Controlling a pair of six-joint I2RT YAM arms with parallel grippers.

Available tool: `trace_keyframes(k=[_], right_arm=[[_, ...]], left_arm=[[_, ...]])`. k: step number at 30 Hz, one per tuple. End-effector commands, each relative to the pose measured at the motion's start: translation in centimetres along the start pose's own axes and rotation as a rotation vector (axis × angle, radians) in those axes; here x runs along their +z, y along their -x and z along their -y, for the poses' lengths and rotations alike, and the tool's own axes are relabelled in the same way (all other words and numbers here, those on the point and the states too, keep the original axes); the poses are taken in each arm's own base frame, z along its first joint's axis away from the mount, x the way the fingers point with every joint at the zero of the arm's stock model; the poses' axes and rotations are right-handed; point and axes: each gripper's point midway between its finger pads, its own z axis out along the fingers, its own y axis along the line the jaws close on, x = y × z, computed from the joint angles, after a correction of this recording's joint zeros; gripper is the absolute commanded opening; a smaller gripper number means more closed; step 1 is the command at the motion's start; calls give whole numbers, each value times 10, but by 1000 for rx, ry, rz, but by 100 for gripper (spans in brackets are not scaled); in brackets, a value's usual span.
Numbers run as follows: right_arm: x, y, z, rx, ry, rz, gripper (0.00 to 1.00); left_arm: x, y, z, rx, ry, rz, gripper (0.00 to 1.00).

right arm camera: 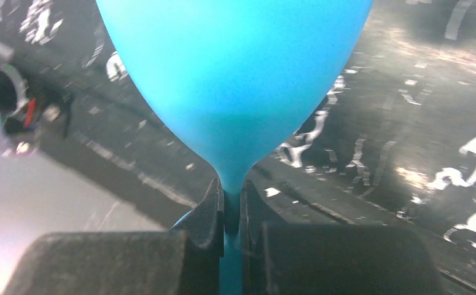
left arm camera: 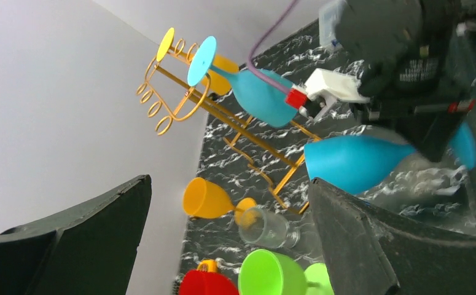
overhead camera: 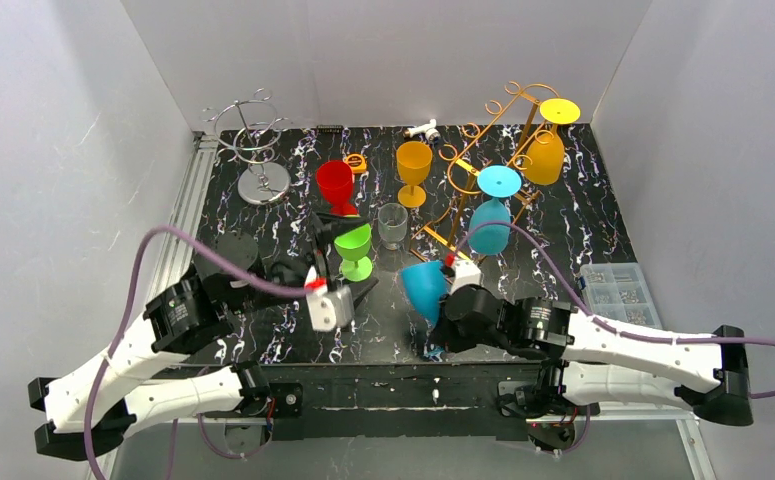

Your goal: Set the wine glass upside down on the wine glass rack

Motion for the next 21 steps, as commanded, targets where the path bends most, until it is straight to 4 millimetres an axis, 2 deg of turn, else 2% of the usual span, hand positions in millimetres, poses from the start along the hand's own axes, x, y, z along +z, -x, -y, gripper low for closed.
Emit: trace_keyframes(k=[1,3,6,11,15,19,21], right_arm=[[-30,3,-75,-138,302,-111,1],[-39,-2,-90,-179,357,-153,1],[-62,3,-116,-254,452,-189,1],[-98,5,-142,-376,550,-260,3],[-121,4,-146,-468,553,-296,3],[-136,8,-140,-530,560,-289,4],[-143,11,-145,-553,597,-281,4]], left_arm=[[-6,-15,12,342,-14,23,99],[-9,-14,8,414,-23,8,99],[-14,-7,-1,456,-32,-3,99],[-30,-10,1,498,-135,-37,99],[-51,0,14,472,-248,-23,95],[-77,11,23,443,-338,-31,97],[-91,14,34,480,-395,-16,98]])
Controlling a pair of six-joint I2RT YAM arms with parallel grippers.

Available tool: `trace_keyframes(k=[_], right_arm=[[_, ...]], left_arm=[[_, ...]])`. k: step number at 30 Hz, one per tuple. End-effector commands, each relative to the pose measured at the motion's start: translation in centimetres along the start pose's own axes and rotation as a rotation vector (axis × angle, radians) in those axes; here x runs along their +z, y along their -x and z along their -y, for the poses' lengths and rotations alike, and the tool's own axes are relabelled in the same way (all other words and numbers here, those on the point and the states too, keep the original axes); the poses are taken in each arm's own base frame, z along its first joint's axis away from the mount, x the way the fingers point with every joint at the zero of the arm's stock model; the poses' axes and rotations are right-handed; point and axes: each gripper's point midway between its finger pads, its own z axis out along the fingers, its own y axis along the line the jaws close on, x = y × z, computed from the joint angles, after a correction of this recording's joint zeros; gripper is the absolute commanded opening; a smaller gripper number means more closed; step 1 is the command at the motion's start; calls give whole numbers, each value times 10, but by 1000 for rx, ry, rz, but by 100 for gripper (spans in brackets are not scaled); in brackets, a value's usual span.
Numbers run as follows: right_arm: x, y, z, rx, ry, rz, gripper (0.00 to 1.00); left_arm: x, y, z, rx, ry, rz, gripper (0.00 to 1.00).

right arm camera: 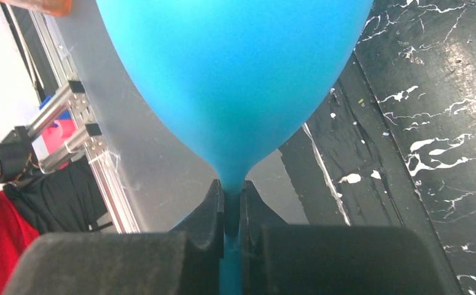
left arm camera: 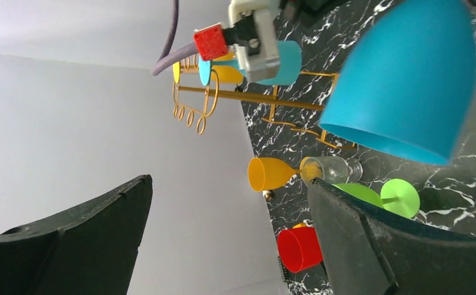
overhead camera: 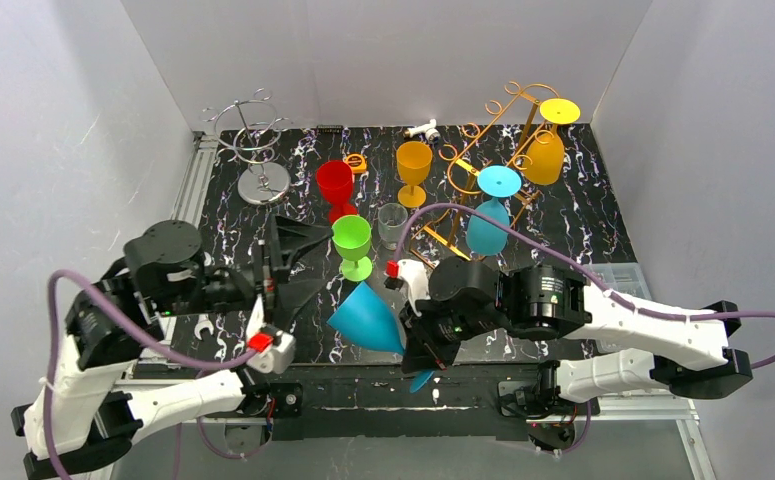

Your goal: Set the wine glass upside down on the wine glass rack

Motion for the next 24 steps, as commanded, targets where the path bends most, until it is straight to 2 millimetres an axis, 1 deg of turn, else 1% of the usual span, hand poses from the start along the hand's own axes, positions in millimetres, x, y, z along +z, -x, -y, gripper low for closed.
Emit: trace_keyframes(k=[1,3,4,7,9,12,14,16,19,22,24], right_arm=[[-22,-2,-13,-101,59,-27,4],[-20,0,-21,-124,94,-51,4],[-19,0,-25,-135,116,-65,4],[-12,4,-41,-162,194,-103,4],[-11,9,-53,-173,244,-112,4],[-15,9,-60,-187,274,-143,4],[-20,9,-67,-195,310,-149,4],[-25,10,-72,-202,333,-154,5],[-28,15,-79,-220,358,-158,5],[-27,23,-84,-237,366,-155,3],[-25,28,-86,-240,366,-158,3]], left_arm=[[-23,17,46,65,-192,71,97],[-23,23,60,213,-203,128,97],[-22,27,60,303,-174,158,98],[-13,34,61,465,-136,228,97],[-8,38,57,536,-123,253,95],[-5,46,48,576,-91,292,94],[-7,55,48,610,-74,334,92],[-10,63,52,643,-62,381,90],[-15,77,66,683,-70,468,81],[-18,84,75,717,-73,520,65],[-17,86,74,738,-68,530,55]])
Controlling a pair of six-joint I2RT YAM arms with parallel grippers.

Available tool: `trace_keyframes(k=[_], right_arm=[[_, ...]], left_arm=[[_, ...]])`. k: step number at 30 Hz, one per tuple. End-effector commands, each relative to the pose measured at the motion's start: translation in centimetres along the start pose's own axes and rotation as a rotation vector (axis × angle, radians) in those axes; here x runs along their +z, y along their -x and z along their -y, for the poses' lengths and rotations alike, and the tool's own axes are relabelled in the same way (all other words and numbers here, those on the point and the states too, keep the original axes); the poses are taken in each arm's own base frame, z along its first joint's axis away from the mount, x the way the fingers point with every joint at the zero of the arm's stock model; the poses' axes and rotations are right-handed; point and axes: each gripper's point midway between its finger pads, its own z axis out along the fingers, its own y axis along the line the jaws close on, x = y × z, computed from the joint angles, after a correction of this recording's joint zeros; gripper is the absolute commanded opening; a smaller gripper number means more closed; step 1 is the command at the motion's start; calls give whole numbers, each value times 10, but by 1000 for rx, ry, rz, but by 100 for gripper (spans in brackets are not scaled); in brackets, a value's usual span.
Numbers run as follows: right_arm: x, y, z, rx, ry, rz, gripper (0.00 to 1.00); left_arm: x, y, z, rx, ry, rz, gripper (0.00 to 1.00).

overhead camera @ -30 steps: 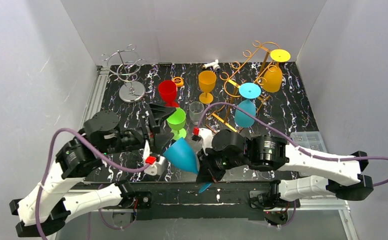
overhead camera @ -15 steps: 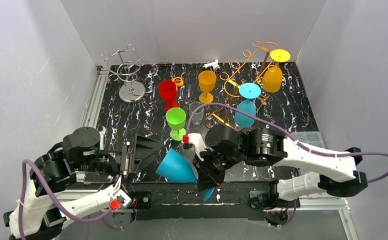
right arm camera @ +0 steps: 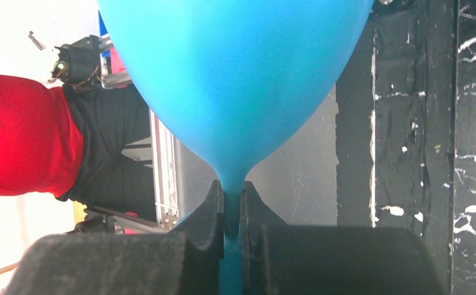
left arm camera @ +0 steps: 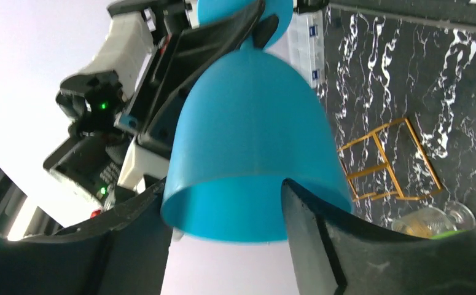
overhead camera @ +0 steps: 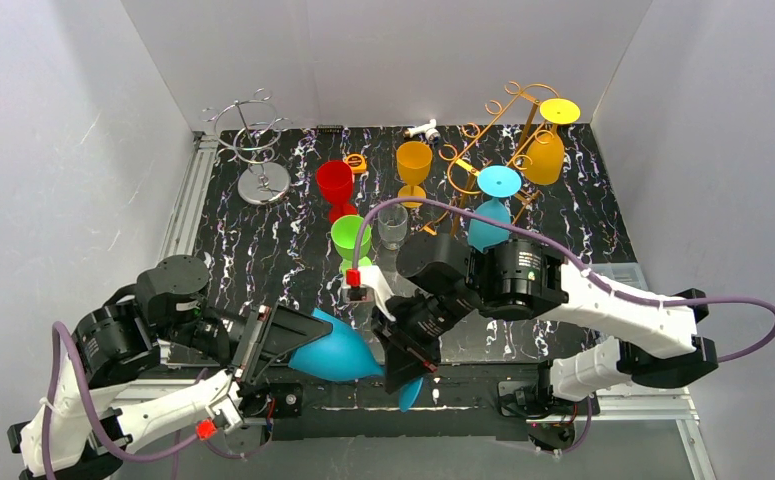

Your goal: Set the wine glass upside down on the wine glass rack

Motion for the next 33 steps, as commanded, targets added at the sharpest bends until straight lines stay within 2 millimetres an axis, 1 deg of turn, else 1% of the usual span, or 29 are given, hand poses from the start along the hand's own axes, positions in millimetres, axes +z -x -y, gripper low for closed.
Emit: trace_keyframes(k=[1,3,5,7,8,9,10,12,13,14,15,16,17,18,19,20,21,24,25,27,29,33], right_arm=[[-1,16,-12,-56,46,3,3],[0,14,-8,-53,33,-12,2],[1,15,-5,-48,22,-18,2],[0,18,1,-45,-15,-16,6],[-3,22,4,-46,-41,-5,10],[-6,29,8,-50,-74,14,25],[-11,35,14,-50,-133,35,35],[-31,60,17,-70,-220,124,49],[-40,71,19,-72,-260,168,59],[-51,84,21,-77,-302,220,74],[-64,97,23,-83,-344,281,86],[-80,112,28,-85,-406,349,97],[-96,125,31,-83,-456,418,98],[-114,138,36,-72,-511,494,98],[-134,151,38,-61,-552,580,98],[-150,161,37,-57,-578,661,98],[-165,169,33,-65,-588,736,98],[-208,188,22,-54,-610,977,98],[-221,188,21,-37,-631,1031,98],[-235,195,18,-43,-646,1103,98],[-239,202,13,-72,-633,1137,98],[-231,221,1,-117,-534,1207,98]], left_arm=[[5,20,-7,153,27,109,51],[5,17,-10,155,26,105,43],[5,15,-10,159,20,95,34],[5,12,-6,157,7,83,15],[6,11,-4,152,-2,75,2],[6,9,0,140,-13,66,0],[7,7,5,123,-24,55,0],[7,-2,10,79,-30,12,0],[7,-9,11,55,-23,-24,0],[7,-18,9,38,0,-69,0],[7,-32,9,11,22,-132,0],[6,-46,3,4,66,-199,0],[5,-61,-3,-2,112,-265,0],[5,-79,-4,-14,154,-337,0],[-4,-94,-21,-1,237,-416,0],[-7,-108,-25,-14,290,-478,0],[-16,-121,-37,-22,359,-545,0],[-46,-149,-68,-60,507,-706,0],[-53,-153,-76,-75,533,-727,0],[-72,-159,-93,-105,607,-785,0],[-91,-164,-111,-110,691,-838,0],[-128,-166,-144,-136,842,-912,0]])
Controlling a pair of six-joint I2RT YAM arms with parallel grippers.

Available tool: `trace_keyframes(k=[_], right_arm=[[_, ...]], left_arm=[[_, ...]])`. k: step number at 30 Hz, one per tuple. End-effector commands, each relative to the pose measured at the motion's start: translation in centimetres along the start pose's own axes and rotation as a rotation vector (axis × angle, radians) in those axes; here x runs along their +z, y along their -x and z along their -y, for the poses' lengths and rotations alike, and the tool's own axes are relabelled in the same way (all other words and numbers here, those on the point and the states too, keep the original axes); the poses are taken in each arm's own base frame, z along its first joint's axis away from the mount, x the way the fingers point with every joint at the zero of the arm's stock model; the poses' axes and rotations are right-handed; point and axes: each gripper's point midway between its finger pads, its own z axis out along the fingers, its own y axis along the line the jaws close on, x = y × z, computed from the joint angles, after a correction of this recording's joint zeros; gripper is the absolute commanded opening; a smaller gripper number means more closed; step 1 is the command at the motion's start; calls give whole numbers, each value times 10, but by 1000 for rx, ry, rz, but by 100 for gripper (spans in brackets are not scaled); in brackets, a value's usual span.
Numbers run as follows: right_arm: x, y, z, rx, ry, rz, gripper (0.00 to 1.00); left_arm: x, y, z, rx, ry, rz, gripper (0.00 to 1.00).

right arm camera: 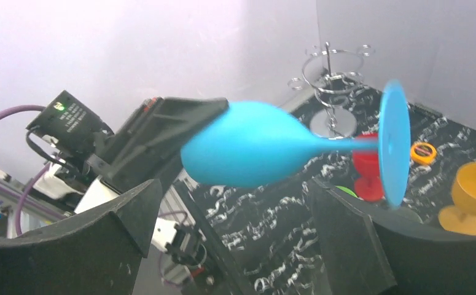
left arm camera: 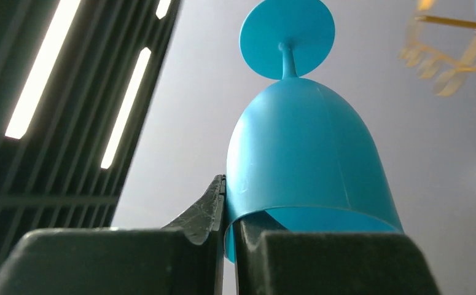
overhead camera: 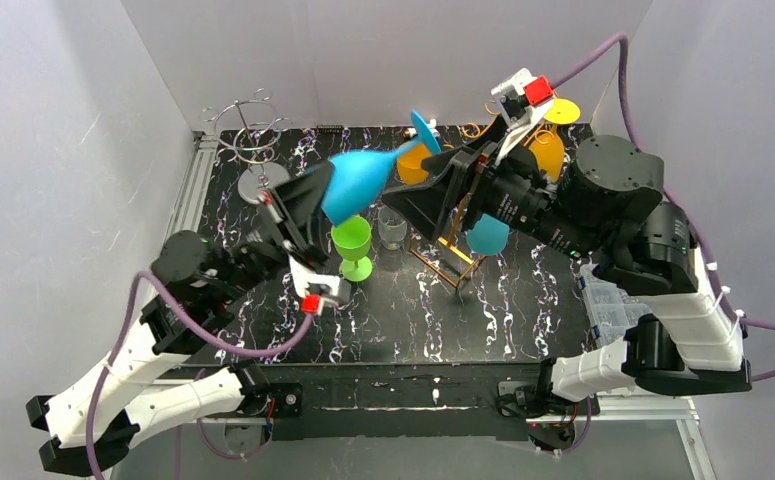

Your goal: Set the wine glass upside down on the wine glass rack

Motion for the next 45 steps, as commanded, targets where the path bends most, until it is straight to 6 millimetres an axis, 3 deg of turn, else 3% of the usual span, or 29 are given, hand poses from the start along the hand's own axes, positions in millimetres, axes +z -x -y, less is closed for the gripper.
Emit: trace_keyframes(k=[1,6,8,12,16,18,23,27,33,45], right_arm=[[25,28,-19,47,64,169,98],[39,35,-41,87,192,301,98],[40,44,-52,103,264,392,98],[45,57,-79,105,409,491,98],[44,55,-131,29,687,483,98],[41,56,-145,21,777,502,98],[39,60,-142,63,780,571,98],[53,60,-147,95,793,580,98],[63,63,-161,176,878,603,98],[78,72,-157,267,867,704,96]], left_arm=[[-29,-28,-108,-119,349,-150,0],[-53,-37,-165,-359,516,-162,0],[-57,-39,-173,-421,545,-165,0],[-60,-29,-166,-490,532,-99,0],[-63,-14,-154,-546,503,-8,0],[-64,-10,-151,-576,499,12,0],[-70,-4,-162,-641,514,58,0],[-61,5,-160,-699,457,102,0],[-55,19,-148,-635,397,167,0],[-60,27,-144,-512,384,193,0]])
